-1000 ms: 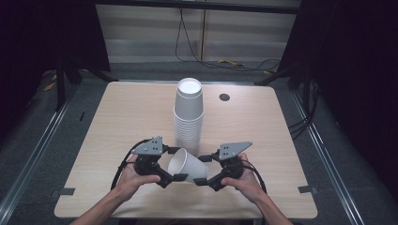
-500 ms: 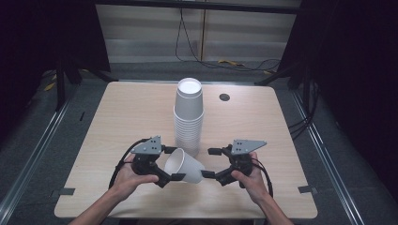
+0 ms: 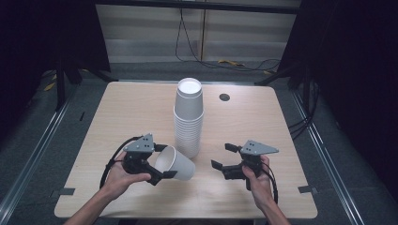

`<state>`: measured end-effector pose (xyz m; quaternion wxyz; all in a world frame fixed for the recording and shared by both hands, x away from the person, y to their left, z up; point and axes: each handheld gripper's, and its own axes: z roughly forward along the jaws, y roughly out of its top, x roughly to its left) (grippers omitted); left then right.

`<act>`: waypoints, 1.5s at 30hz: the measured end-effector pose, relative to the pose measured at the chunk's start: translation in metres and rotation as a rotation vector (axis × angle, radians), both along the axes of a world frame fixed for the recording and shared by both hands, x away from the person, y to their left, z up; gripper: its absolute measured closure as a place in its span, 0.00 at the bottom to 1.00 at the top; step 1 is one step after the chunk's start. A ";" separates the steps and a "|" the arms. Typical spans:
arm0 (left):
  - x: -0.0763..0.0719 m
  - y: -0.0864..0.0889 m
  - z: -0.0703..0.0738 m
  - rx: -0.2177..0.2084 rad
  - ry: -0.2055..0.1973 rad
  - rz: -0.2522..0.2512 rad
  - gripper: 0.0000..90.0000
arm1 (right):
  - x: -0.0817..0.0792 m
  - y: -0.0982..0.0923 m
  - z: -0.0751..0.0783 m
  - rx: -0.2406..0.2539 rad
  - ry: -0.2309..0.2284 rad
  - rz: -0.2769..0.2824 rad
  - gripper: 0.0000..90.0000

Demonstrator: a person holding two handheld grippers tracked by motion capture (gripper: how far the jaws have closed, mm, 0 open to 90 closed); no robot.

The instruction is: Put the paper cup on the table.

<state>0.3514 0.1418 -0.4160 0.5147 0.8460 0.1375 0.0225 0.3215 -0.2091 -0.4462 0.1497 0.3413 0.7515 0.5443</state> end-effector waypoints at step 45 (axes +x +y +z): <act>0.043 0.065 0.011 0.210 -0.007 0.388 0.09 | 0.006 -0.013 -0.004 -0.072 0.002 -0.123 0.17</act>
